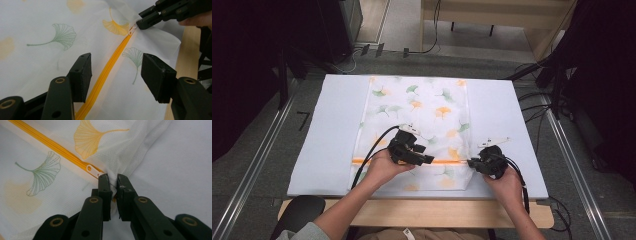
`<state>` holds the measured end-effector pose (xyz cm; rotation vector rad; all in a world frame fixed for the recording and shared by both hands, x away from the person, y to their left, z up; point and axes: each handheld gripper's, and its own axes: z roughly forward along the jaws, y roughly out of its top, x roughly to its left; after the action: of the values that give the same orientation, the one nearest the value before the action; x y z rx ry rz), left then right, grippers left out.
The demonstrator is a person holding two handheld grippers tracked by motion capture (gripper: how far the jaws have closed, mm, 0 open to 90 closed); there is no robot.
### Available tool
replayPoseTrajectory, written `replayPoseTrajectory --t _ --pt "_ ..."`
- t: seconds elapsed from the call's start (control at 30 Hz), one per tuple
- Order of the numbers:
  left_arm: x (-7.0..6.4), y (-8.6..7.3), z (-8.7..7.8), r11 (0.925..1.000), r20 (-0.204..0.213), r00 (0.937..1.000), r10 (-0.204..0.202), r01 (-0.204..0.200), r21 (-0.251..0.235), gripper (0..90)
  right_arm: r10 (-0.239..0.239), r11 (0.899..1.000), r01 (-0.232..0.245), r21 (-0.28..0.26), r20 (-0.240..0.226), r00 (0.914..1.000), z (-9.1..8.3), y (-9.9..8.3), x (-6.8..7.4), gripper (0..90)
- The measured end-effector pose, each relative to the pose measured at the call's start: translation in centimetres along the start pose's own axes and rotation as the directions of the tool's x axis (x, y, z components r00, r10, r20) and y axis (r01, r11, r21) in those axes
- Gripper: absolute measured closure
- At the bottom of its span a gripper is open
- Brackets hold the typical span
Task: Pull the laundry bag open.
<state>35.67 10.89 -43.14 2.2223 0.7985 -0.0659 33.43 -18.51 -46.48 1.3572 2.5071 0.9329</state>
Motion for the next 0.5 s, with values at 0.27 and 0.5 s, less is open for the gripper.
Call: replayPoseTrajectory --t 0.27,0.5 --pt "-1.0 0.3 1.3 0.9993 0.068 0.9975 0.022 -0.024 0.028 48.9 0.002 1.000 -0.002 -0.009 -0.033 0.9995 -0.6 0.3 0.0 84.9" --pt "-1.7 0.8 2.2 0.9979 0.094 0.9949 0.035 -0.040 0.051 60.1 -0.009 0.999 0.007 -0.037 -0.054 0.9985 -1.2 0.5 -0.2 84.7"
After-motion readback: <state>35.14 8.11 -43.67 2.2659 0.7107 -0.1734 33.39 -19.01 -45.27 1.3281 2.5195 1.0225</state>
